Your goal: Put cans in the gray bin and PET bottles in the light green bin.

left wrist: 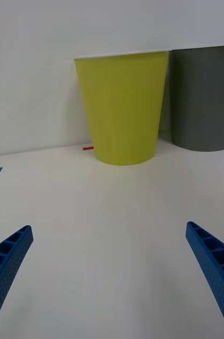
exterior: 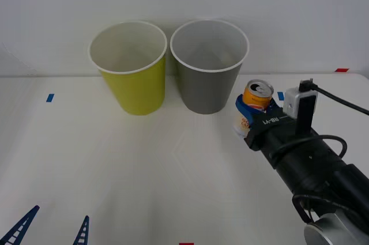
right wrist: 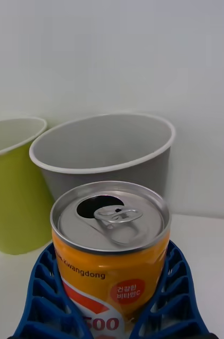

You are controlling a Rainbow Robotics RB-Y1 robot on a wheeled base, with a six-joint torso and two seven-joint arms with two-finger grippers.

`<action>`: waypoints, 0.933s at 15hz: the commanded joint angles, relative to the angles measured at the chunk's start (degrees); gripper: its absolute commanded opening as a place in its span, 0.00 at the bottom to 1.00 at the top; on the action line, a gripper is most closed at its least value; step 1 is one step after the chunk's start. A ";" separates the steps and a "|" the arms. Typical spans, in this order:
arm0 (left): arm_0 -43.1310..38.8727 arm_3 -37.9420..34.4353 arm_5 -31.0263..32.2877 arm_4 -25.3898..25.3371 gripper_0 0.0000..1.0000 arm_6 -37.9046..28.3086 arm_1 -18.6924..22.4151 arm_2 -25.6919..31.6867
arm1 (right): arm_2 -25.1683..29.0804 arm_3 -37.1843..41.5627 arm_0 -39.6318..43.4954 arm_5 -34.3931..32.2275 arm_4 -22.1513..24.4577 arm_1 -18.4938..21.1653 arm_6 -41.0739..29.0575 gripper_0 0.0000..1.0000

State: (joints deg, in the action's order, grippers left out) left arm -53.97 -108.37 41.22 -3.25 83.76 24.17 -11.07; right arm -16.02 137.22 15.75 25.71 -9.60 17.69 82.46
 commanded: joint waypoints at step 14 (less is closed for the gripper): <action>0.00 0.00 0.00 0.00 1.00 0.00 0.00 0.00 | -0.41 3.59 -29.20 29.23 8.90 -4.24 -22.78 0.00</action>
State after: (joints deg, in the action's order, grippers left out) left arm -53.97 -108.37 41.22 -3.25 83.76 24.17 -11.07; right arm -17.57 141.13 -11.94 53.44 0.67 14.04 59.72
